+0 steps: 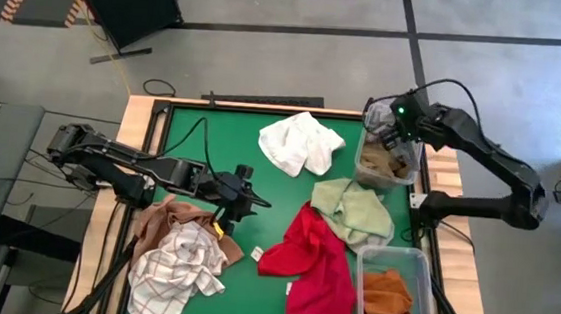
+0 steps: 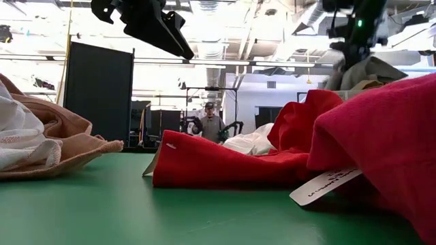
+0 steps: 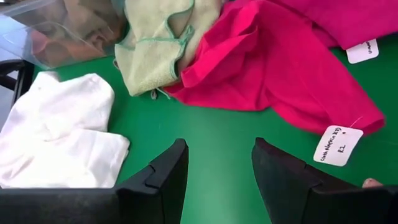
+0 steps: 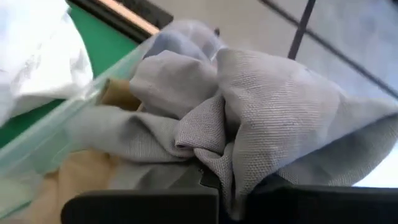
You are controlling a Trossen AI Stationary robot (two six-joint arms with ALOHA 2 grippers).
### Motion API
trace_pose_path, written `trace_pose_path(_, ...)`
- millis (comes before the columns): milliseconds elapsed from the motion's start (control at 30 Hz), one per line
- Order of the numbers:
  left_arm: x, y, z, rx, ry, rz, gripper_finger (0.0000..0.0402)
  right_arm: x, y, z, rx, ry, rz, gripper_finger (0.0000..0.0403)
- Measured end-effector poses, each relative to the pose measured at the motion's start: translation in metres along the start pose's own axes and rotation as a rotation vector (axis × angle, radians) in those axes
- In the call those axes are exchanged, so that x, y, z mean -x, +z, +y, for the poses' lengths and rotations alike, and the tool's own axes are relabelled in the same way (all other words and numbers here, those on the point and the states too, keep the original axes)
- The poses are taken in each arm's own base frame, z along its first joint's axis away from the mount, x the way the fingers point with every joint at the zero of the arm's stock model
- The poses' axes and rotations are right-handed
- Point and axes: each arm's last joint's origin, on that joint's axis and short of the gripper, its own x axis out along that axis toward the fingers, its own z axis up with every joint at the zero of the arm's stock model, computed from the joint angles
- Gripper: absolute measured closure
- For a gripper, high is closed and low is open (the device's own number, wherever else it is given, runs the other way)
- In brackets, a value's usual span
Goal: Sort towels by color in basket
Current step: Put the left gray towel into the top transparent bin
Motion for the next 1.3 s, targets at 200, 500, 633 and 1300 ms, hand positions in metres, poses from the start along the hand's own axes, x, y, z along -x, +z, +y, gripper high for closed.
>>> trace_pose_path(200, 0.000, 0.000, -0.001, 0.001, -0.003, 0.003, 0.0232, -0.053, -0.017, 0.003, -0.059, 0.119, 0.075, 0.0377)
trace_pose_path(500, 0.000, 0.000, -0.001, -0.002, -0.002, 0.000, 0.0232, -0.115, -0.037, 0.020, -0.043, 0.204, 0.247, 0.0377)
trace_pose_path(633, 0.000, 0.000, -0.001, -0.001, -0.002, 0.000, 0.0232, -0.132, -0.043, 0.028, -0.021, 0.202, 0.310, 0.0374)
trace_pose_path(1300, 0.000, -0.004, -0.002, 0.022, -0.014, 0.047, 0.0232, -0.071, -0.038, 0.016, -0.062, 0.253, 0.045, 0.0257)
